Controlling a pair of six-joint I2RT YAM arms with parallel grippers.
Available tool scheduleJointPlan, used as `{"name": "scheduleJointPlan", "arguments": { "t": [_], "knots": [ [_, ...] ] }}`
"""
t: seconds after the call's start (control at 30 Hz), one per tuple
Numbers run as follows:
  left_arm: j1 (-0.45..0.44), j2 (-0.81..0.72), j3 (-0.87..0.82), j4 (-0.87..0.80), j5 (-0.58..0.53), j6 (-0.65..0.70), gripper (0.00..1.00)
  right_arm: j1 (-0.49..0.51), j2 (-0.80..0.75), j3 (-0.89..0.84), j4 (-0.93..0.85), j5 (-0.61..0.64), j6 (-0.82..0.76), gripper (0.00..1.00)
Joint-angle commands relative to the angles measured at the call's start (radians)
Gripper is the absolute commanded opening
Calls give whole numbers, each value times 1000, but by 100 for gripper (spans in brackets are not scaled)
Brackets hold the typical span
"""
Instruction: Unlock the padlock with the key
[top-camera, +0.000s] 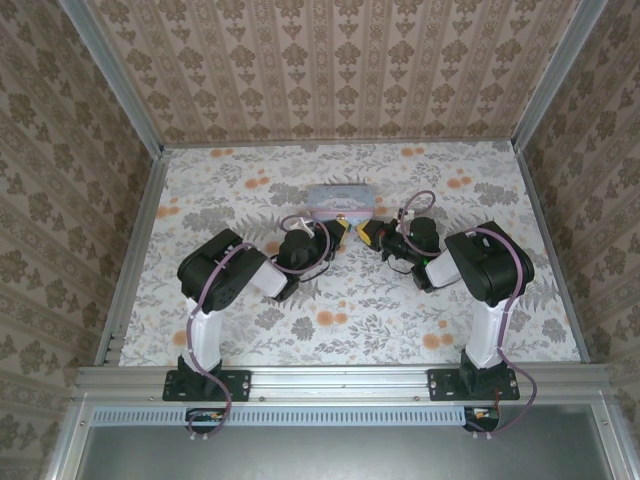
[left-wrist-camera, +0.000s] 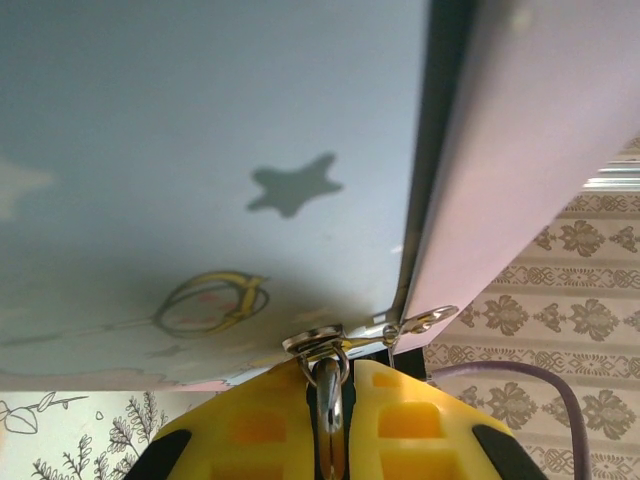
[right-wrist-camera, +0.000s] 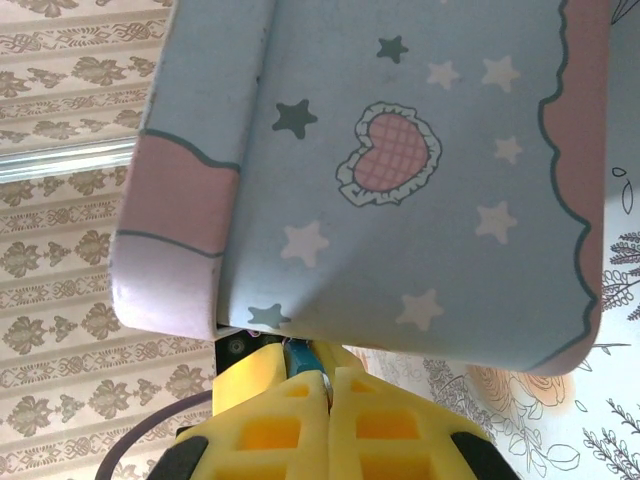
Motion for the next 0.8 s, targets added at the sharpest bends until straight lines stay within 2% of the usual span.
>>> {"name": "scheduleJointPlan", "arguments": {
  "t": [0.0, 0.23, 0.77],
  "knots": [
    [-87, -31, 4, 41, 215, -6, 0, 41, -8, 53, 85, -8, 15, 0],
    [-87, -16, 34, 41, 201, -16, 0, 123, -14, 40, 90, 35, 15, 0],
    [-97, 29, 72, 40, 210, -27, 0, 164, 5, 136, 94, -1, 78, 0]
  ]
}}
